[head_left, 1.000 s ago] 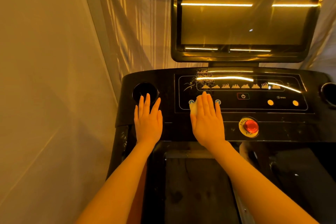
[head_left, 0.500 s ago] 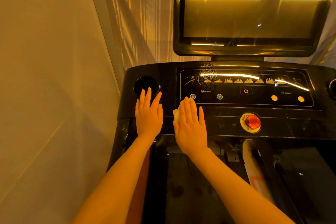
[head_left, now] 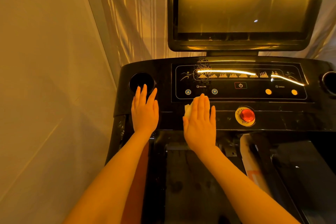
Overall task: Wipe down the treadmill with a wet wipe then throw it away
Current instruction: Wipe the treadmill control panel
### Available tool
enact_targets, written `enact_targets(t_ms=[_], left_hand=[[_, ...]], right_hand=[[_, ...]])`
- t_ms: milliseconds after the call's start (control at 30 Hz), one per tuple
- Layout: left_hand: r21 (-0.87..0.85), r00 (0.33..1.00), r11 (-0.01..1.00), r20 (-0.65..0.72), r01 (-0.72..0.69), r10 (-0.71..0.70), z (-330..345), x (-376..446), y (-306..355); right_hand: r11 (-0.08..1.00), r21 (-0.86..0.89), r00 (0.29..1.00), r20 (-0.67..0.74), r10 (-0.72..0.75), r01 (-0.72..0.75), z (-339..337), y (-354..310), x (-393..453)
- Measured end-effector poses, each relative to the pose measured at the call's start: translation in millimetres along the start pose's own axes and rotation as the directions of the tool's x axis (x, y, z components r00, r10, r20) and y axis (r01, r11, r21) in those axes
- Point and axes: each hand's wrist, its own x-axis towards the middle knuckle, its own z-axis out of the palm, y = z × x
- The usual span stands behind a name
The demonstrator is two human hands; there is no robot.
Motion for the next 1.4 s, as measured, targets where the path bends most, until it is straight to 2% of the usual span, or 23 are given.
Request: enact_targets(t_ms=[267,567,700,800,967,1167,1400], left_hand=[[0.0,1.0,1.0,0.004,-0.007,0.007,1.5,-0.1,-1.4],[0.09,0.998,0.995,-0.03,-0.046,0.048,0.4,-0.5,3.3],[0.061,0.983,0.981,0.005,-0.186,0.186,-0.6,6.7,33.2],[0.086,0.957,0.955,0.081,-0.285,0.279,5.4,21.4,60.7],[0.129,0.951,0.957,0.203,-0.262,0.233,20.0,51.2,84.1],[0.138,0.964,0.966,0.181,-0.221,0.195,27.2,50.1,89.5],[0.116,0.965,0.971,0.188,-0.209,0.185,26.7,48.7,88.8]], right_hand=[[0.996,0.028,0.996,0.028,-0.081,0.08,5.2,-31.9,-26.0],[1.0,0.009,1.0,0.012,0.007,-0.007,2.7,18.8,-31.3],[1.0,0.009,1.0,0.017,-0.026,0.025,0.4,34.5,-26.4],[0.998,0.047,0.999,0.017,-0.05,0.049,-1.4,41.5,-11.3],[0.994,0.051,0.994,0.04,-0.102,0.1,-9.3,58.3,37.3],[0.982,0.063,0.982,0.051,-0.182,0.179,-19.9,67.7,93.7],[0.981,0.044,0.974,0.118,-0.194,0.19,-33.1,67.9,143.9]])
